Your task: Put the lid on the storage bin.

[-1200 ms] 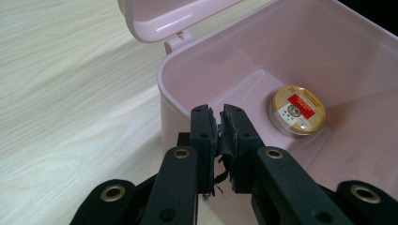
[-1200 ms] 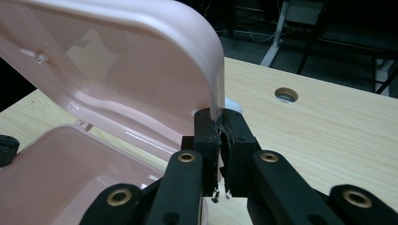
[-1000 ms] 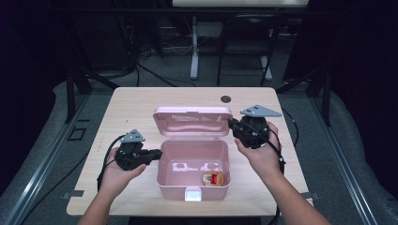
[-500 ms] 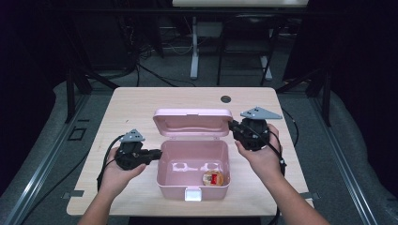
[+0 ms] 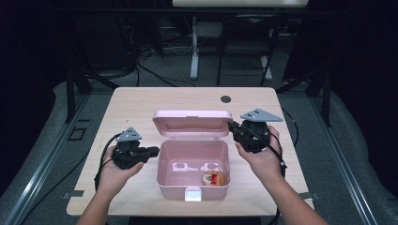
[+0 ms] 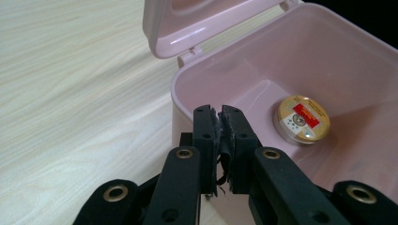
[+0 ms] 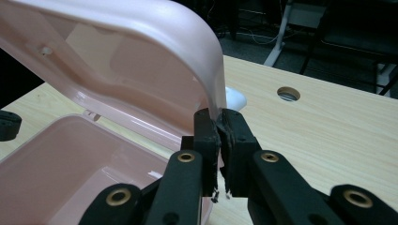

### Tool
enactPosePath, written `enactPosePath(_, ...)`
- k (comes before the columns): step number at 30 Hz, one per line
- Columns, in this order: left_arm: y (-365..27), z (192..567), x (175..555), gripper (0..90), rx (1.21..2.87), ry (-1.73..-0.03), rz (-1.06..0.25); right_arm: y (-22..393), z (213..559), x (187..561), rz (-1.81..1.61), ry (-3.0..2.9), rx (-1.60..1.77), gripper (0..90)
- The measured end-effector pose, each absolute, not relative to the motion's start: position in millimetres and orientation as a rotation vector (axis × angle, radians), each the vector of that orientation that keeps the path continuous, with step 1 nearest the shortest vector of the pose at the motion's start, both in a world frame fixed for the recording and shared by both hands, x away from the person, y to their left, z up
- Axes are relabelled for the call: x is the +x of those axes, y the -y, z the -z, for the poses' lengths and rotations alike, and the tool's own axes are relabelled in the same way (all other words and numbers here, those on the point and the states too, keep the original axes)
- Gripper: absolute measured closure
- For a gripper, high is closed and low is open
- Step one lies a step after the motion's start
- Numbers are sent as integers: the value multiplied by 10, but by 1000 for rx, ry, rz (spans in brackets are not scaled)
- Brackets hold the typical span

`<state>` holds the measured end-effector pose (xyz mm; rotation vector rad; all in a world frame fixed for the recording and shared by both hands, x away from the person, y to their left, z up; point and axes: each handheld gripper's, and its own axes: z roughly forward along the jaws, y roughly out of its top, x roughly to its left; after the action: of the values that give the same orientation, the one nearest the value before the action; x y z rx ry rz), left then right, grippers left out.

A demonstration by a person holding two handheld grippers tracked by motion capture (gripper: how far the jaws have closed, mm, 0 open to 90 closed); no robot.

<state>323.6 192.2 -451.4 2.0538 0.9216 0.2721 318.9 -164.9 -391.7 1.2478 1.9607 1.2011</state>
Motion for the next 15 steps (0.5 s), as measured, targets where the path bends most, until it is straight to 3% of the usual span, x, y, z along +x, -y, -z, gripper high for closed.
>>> enactPosePath(15,-1933,4280,3104,802,2008,-890,-346,1665,3954,3095,-1214,-1968,1224,845)
